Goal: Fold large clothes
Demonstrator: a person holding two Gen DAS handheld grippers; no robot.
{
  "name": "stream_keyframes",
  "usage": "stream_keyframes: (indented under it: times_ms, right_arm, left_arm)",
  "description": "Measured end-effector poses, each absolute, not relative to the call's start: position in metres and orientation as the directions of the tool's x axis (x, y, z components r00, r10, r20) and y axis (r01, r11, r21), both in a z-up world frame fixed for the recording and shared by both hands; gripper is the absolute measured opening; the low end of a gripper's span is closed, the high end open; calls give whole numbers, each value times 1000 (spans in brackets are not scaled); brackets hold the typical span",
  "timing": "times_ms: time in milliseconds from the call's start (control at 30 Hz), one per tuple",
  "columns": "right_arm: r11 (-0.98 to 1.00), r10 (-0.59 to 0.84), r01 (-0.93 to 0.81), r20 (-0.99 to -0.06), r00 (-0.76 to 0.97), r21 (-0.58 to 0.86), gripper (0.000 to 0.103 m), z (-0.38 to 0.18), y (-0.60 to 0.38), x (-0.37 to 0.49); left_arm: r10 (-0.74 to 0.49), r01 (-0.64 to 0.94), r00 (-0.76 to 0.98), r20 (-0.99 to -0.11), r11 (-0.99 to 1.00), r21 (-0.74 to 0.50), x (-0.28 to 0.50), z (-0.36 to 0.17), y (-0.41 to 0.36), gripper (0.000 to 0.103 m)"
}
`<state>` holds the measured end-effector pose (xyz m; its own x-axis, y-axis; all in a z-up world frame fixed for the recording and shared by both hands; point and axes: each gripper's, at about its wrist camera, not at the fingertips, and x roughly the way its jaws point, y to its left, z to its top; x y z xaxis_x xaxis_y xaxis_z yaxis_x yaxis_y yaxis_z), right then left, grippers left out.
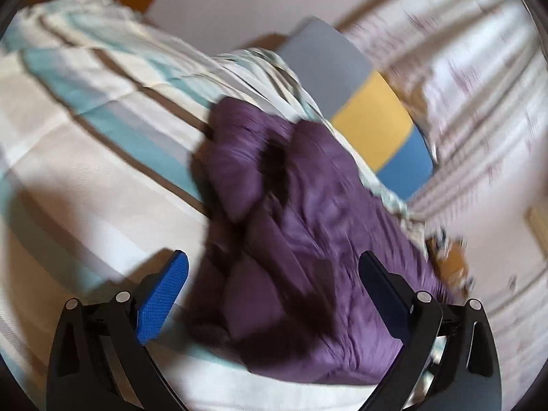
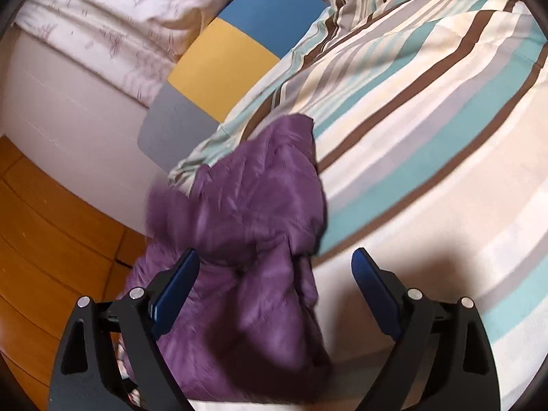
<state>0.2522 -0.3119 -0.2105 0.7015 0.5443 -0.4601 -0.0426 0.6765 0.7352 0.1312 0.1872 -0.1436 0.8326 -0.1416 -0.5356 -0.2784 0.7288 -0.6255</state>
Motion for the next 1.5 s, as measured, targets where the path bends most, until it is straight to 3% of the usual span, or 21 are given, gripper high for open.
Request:
stream_keyframes:
  times_ms: [233, 500, 733, 867, 933, 1500]
  right_arm:
    - [779, 528, -135, -526, 667, 612, 91, -210, -283, 243]
    - [788, 554, -191, -539, 635, 585, 92, -216, -264, 244]
    - [797, 585, -271, -577, 570, 540, 60, -217, -237, 246]
    - [768, 622, -289, -558, 550, 571, 44, -222, -236, 240]
    - [759, 635, -301, -552, 540, 577, 42, -222, -235, 234]
    - [739, 671, -390, -556, 490, 549, 41, -225, -259, 158]
  left_arm:
    - [-118, -277, 811, -573, 785, -553, 142, -149, 175, 100]
    - [-132, -262, 813, -567, 787, -558, 149, -153, 169, 100]
    - [-143, -217, 771, -620, 857, -468, 161, -153, 153, 100]
    - [-196, -164, 756, -624, 867, -471, 156, -156, 147, 77]
    - [-221, -138, 751, -623, 869, -474, 150, -157, 143, 70]
    - [-249, -41, 773, -583, 898, -439, 42, -167, 117, 68]
